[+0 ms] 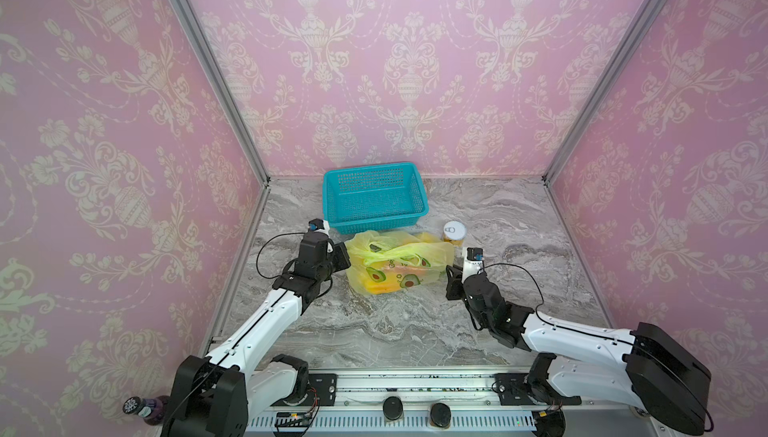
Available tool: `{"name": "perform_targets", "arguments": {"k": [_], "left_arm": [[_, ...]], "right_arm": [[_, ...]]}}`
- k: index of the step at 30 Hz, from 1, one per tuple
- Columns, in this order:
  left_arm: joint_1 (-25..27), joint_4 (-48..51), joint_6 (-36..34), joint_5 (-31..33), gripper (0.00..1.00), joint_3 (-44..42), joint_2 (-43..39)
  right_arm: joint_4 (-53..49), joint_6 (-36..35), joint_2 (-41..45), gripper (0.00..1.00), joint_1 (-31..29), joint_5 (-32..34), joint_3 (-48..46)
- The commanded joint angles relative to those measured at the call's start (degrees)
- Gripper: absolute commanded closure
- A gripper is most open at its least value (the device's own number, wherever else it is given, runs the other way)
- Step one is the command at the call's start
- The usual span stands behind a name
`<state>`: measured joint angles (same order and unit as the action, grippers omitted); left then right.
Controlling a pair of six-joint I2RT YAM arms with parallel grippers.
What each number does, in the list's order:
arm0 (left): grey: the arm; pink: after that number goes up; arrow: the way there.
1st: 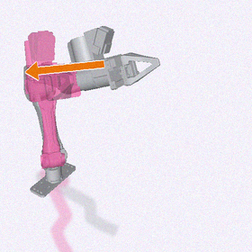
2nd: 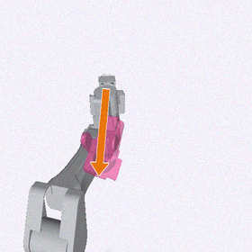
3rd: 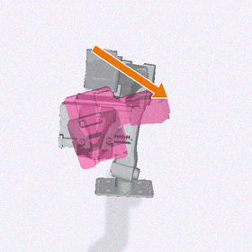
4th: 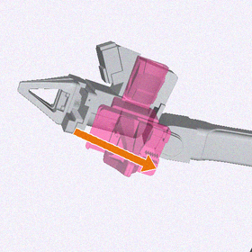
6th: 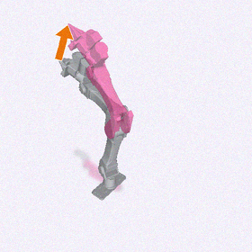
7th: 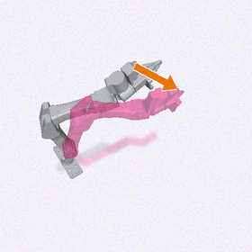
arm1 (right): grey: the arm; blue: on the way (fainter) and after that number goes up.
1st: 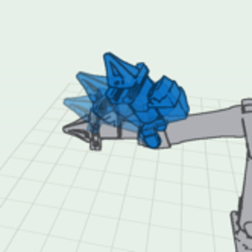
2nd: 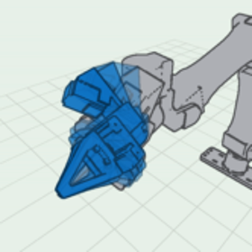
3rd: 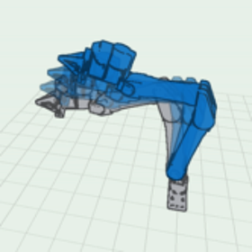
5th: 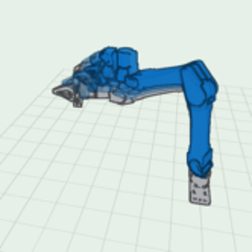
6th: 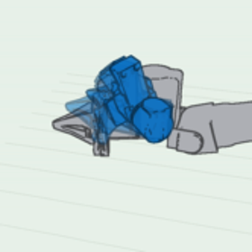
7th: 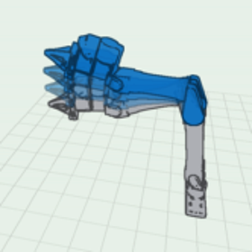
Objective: Untie the knot of the plastic bag and take out the fruit
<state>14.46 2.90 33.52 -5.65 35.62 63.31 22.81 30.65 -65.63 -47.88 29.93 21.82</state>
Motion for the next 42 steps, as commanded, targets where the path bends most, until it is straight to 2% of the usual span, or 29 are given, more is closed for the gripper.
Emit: {"name": "perform_targets", "arguments": {"k": [1, 4, 7, 9, 11, 15, 22, 23, 25, 27, 29, 30, 33, 36, 42], "left_arm": [[-0.7, 0.2, 0.2, 0.4, 1.0, -0.2, -0.7], [-0.5, 0.9, -0.4, 0.4, 1.0, 0.4, -0.7], [-0.3, 1.4, -0.7, 0.7, 1.0, 0.7, -1.0], [-0.2, 1.6, -0.8, 0.8, 1.0, 0.9, -1.1], [-0.1, 1.8, -1.0, 1.0, 1.0, 1.0, -1.3], [0.0, 2.3, -1.2, 1.2, 1.0, 1.1, -1.8], [0.0, 2.6, -1.2, 1.1, 1.0, 1.4, -2.0], [0.1, 2.6, -1.2, 1.0, 1.0, 1.4, -2.0], [0.1, 2.8, -1.2, 1.0, 1.0, 1.4, -2.1], [0.1, 2.9, -1.2, 1.2, 1.0, 1.4, -2.3], [0.1, 2.9, -1.2, 1.2, 1.0, 1.4, -2.6], [0.1, 3.0, -1.2, 1.3, 1.0, 1.3, -2.6], [0.0, 2.8, -1.1, 1.4, 1.0, 1.2, -2.7], [0.0, 2.6, -0.6, 1.6, 1.0, 0.8, -2.7], [0.0, 2.7, -0.3, 2.8, 1.0, 0.4, -2.9]], "right_arm": [[-1.6, -3.3, 2.8, 0.5, -0.5, 1.3, -0.3], [-2.9, -7.4, 6.1, 0.35, -2.5, 1.4, 1.3], [-6.6, -12.4, 7.0, 0.28, -5.2, 0.5, 6.1], [-11.0, -15.2, 5.3, 0.19, -5.9, -1.8, 11.3], [-16.7, -16.1, 1.8, 0.16, -6.0, -2.7, 17.2], [-25.9, -18.0, -7.2, 0.14, -6.5, -3.5, 27.6], [-31.7, -18.6, -18.6, 0.16, -6.6, -2.5, 34.9], [-32.1, -18.6, -19.8, 0.18, -6.6, -2.1, 35.7], [-33.0, -18.4, -22.0, 0.32, -6.5, -0.5, 37.1], [-33.7, -17.8, -23.2, 0.57, -6.4, 1.8, 38.2], [-34.0, -16.8, -23.2, 0.77, -6.2, 4.2, 38.2], [-33.7, -16.3, -22.6, 0.84, -6.1, 5.3, 37.6], [-31.4, -14.2, -19.1, 0.93, -5.7, 7.5, 34.5], [-27.9, -11.0, -14.2, 0.99, -4.9, 7.8, 29.3], [-20.5, -3.7, -5.7, 0.98, -3.4, 4.4, 18.6]]}}
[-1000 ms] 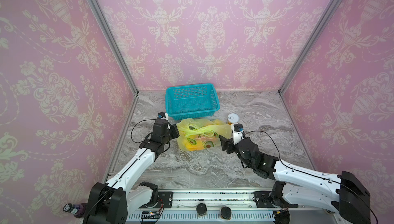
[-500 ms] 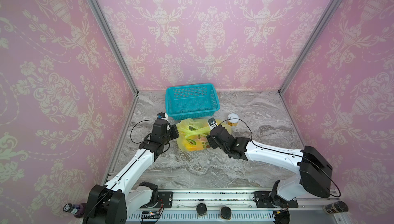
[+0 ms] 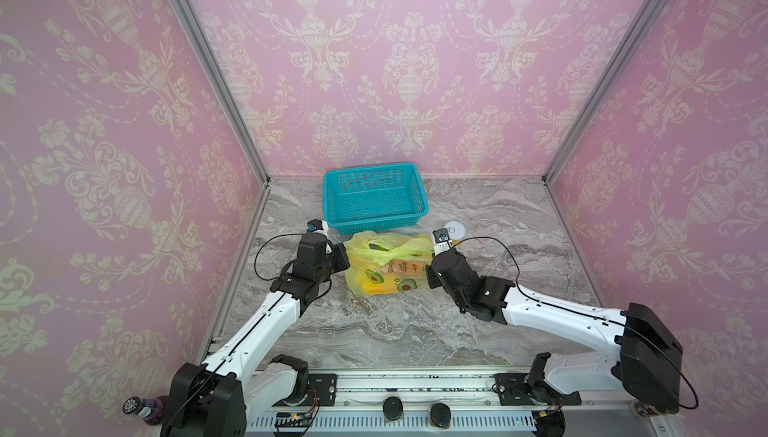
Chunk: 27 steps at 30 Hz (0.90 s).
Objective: Untie the knot of the plastic bag and take out the fruit
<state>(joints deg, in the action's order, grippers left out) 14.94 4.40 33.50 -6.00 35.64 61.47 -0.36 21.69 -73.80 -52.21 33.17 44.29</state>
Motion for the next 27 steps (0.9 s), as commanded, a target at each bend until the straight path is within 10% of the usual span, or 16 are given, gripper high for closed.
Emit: {"name": "perform_targets", "arguments": {"k": [1, 9, 18, 27], "left_arm": [[-0.6, 1.2, -0.2, 3.2, 1.0, 0.3, -1.1], [-0.6, 0.7, 0.1, 3.4, 1.0, 0.0, -0.1], [-0.6, 0.7, -0.3, 3.0, 1.0, 0.3, -0.4], [-0.6, 1.3, -0.8, 2.9, 1.0, 0.6, -0.9]], "right_arm": [[3.9, 6.2, 3.5, 0.98, 0.9, 0.6, -5.3], [8.4, 8.9, 9.9, 0.92, 1.4, -0.5, -11.4], [0.5, -1.2, 6.5, 0.3, 1.3, -1.9, -3.0], [-6.8, -4.5, -6.4, 0.14, 0.8, -2.7, 9.5]]}}
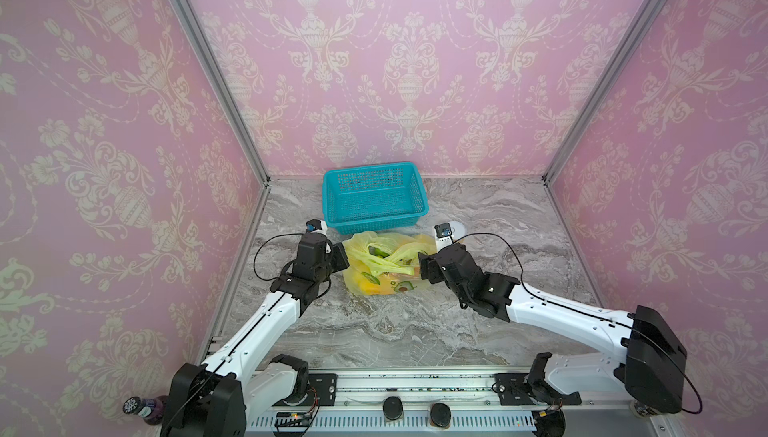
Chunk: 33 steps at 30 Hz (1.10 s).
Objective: Untie the knot of the plastic bag and take out the fruit
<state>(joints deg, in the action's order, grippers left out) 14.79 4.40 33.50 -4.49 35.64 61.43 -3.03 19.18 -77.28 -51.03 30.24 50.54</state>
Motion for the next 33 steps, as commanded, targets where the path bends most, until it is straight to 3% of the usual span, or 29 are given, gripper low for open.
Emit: {"name": "perform_targets", "arguments": {"k": [1, 4, 6, 8, 10, 12, 15, 19, 24, 26, 29, 33], "left_arm": [[-0.4, 1.4, -0.8, 1.4, 1.0, 0.7, -1.0], [-0.4, 1.6, -0.9, 1.2, 1.0, 0.9, -1.2], [-0.4, 1.8, -1.0, 1.1, 1.0, 0.9, -1.4], [-0.3, 2.0, -1.1, 1.0, 0.96, 1.0, -1.9], [-0.3, 2.2, -1.4, 1.1, 0.86, 1.1, -2.5], [-0.2, 3.1, -2.1, 1.5, 0.72, 1.3, -3.6], [1.6, 7.3, -6.2, 5.1, 0.46, 3.6, -7.2], [9.5, 11.4, -16.9, 14.2, 0.35, 7.8, -14.1], [19.9, 14.8, -25.8, 20.3, 0.36, 10.9, -17.6], [24.6, 10.6, -30.0, 22.4, 0.39, 8.3, -17.8], [28.6, 0.9, -38.6, 15.0, 0.42, -0.3, -18.0], [29.5, -8.4, -40.4, 11.9, 0.4, -4.4, -16.1]], "right_arm": [[-4.0, -2.0, -4.1, 0.14, -0.4, 0.2, 4.1], [-3.8, -2.0, -6.6, 0.14, -0.4, 0.7, 5.9], [-3.6, -2.1, -7.7, 0.24, -0.4, 0.9, 6.6], [-3.5, -2.0, -8.4, 0.53, -0.4, 1.8, 7.3], [-3.9, -1.1, -8.2, 0.74, -0.4, 3.5, 7.4], [-3.5, 0.0, -7.1, 0.85, -0.3, 4.5, 6.5], [-1.2, 2.3, -3.7, 0.91, -0.1, 5.6, 3.0], [3.5, 8.5, 3.6, 0.92, 1.0, 6.1, -4.9], [9.2, 14.3, 12.1, 0.91, 2.3, 4.9, -13.7], [9.9, 16.6, 14.8, 0.91, 2.8, 4.6, -15.5], [9.8, 17.9, 16.7, 0.94, 3.1, 4.1, -16.6], [8.8, 18.7, 19.0, 0.96, 3.4, 4.8, -17.8]]}}
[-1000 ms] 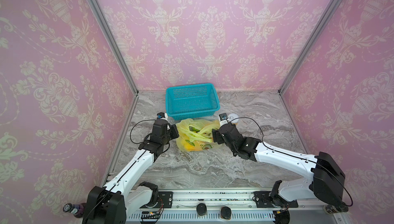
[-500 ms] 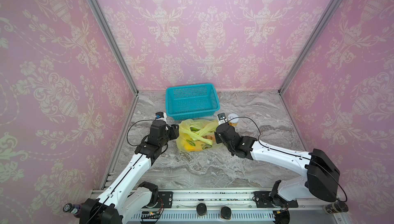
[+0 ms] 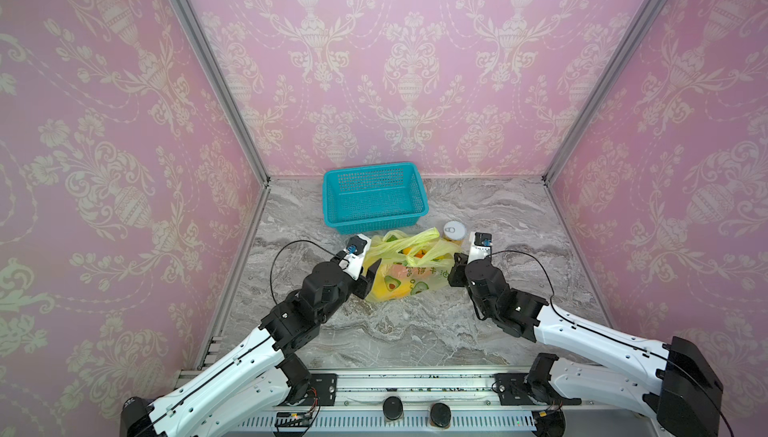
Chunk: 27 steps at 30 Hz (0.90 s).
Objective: Untie the knot of the plastic bag and take out the fruit
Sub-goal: 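Lift the bag handles with both grippers, spreading the bag mouth open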
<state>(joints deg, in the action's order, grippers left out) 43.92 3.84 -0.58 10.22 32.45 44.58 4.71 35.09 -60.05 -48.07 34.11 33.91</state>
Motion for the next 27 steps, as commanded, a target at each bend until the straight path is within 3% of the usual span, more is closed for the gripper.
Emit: {"name": "perform_targets", "arguments": {"k": [1, 4, 18, 21, 25, 26, 27], "left_arm": [[0.4, -8.0, -6.9, -4.6, 0.4, -0.7, 2.0], [0.6, -7.0, -7.6, -6.3, 0.41, 2.1, 6.3], [2.3, -11.7, -8.9, -1.0, 0.41, 15.3, 25.4], [2.4, -12.2, -9.1, -0.3, 0.55, 18.2, 29.3], [2.3, -9.9, -8.1, 1.9, 0.94, 23.7, 34.1], [2.3, -9.5, -7.8, 1.9, 1.0, 24.7, 34.7], [2.3, -9.2, -7.4, 1.8, 1.0, 25.5, 35.2]], "right_arm": [[0.9, 2.9, 2.2, 0.96, 0.6, 1.0, -1.3], [0.8, 3.2, 3.6, 0.97, 0.8, 0.9, -2.0], [1.5, 3.6, 5.4, 1.0, 0.8, -1.6, -2.4], [1.4, 3.7, 5.5, 1.0, 0.9, -1.8, -2.4], [1.0, 3.5, 5.7, 1.0, 0.8, -1.8, -2.3], [0.8, 3.5, 5.8, 1.0, 0.9, -1.8, -2.3], [0.7, 3.3, 5.9, 0.98, 0.9, -1.8, -2.4]]}}
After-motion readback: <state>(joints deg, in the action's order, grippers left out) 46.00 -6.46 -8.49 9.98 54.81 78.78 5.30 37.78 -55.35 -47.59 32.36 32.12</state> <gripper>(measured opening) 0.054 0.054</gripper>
